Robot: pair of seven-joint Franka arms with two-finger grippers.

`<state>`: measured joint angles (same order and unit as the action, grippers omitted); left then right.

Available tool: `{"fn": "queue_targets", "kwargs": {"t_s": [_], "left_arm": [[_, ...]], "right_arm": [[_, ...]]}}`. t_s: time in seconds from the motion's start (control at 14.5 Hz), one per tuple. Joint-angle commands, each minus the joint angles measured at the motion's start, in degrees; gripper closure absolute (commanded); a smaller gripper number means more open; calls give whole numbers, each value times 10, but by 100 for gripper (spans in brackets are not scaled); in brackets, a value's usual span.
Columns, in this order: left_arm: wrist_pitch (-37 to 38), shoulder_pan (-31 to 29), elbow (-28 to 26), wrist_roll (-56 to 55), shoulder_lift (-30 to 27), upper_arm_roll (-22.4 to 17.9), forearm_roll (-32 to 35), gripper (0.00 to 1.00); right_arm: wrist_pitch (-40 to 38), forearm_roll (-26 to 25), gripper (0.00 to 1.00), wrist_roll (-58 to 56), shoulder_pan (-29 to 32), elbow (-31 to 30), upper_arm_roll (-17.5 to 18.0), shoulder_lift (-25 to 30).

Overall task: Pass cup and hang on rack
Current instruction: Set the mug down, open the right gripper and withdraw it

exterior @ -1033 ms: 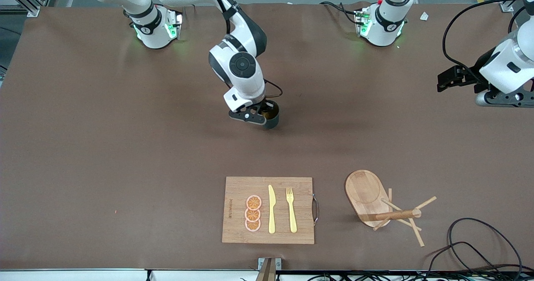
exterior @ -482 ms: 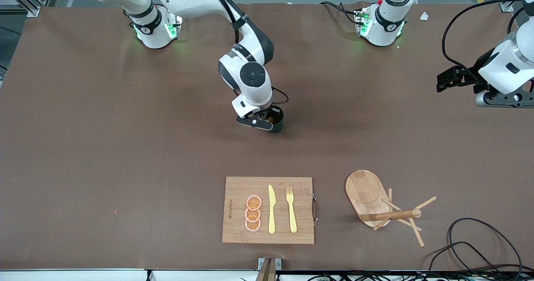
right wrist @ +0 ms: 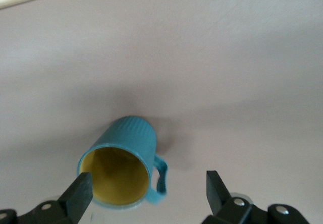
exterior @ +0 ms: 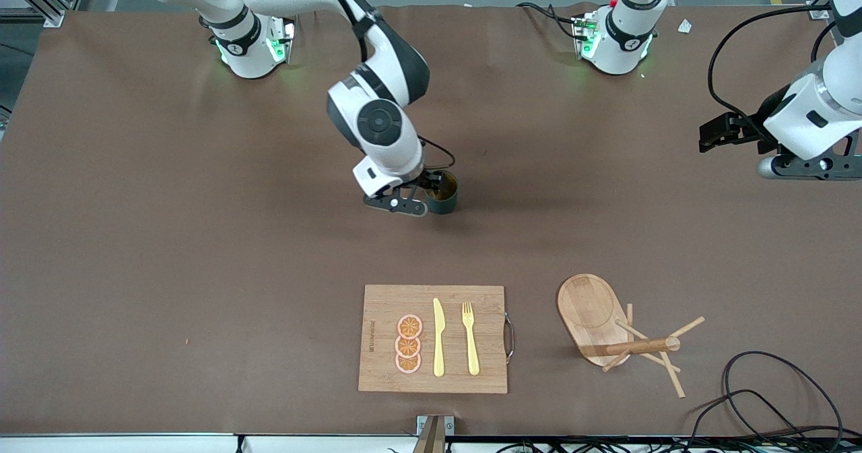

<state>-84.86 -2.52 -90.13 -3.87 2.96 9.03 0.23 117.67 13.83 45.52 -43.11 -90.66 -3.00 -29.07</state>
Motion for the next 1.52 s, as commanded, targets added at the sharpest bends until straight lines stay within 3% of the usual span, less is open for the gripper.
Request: {"fn": "queue_targets", "kwargs": {"t_s": [0.0,0.41,0.62,0.76,0.96,1.45], "left_arm": [[10,8,8,-15,4,3,4,0],[11,9,6,-36,9,10,3,0],[11,10,7,-89,13,29,4,0],[10,9,7,-110,17,41,5,0],[11,10,5,-115,18,43,6,0],[10,11,2,-166,19,66,10,0]], "right_arm": [[-85,20,0,-97,62,-18,3,67],[-245,-73,0,-409,257,-18,2,159],[-289,-107,0,-502,348,-5,3,180],[-324,-108,0,-512,393,40,3,175],[-338,-116,0,-511,418,79,2,174],[-333,-130,0,-507,438,99,4,165]]}}
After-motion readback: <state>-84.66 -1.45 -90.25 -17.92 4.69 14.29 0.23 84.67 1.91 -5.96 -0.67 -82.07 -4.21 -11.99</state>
